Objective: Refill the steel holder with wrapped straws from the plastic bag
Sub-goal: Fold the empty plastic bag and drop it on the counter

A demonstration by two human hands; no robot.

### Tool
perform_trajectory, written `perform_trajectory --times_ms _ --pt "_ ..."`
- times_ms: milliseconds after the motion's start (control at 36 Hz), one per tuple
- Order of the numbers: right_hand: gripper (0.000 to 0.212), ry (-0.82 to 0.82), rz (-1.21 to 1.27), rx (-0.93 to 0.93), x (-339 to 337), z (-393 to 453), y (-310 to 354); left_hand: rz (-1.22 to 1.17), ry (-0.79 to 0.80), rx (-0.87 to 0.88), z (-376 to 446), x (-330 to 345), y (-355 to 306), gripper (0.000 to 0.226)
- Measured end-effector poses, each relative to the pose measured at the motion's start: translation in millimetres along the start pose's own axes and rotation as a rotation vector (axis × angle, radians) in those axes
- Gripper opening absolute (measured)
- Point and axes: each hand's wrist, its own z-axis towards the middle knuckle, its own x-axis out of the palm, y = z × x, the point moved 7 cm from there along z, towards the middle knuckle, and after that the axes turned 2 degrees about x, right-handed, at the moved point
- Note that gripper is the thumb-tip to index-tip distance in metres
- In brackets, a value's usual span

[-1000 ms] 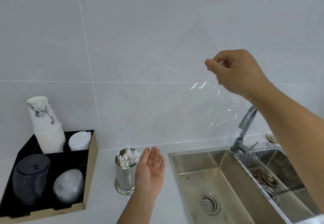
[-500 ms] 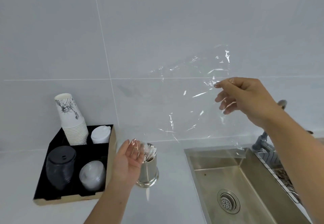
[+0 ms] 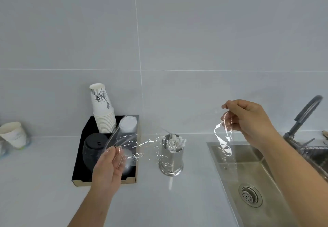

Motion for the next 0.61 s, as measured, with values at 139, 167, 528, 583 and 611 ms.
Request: perform_trajectory --times_ms 139,167,528,583,611 --pt "0.024 0.018 -0.040 -0.010 33 -13 -11 0.021 0.018 0.063 -7 -42 -27 0.029" --pt "0.024 0.027 -0.043 -0.007 42 -16 -14 0.022 0.013 0.079 -9 -52 -33 0.031" --pt "0.021 0.080 -0.086 0.139 121 -58 -75 0.113 -0.105 0.068 -37 -171 -64 0.010" --pt "0.018 0.077 -0.097 0.171 127 -62 -86 0.148 -0.118 0.057 -41 -186 -64 0.010" --pt "0.016 0.078 -0.093 0.194 131 -64 -93 0.162 -0.130 0.051 -43 -195 -64 0.012"
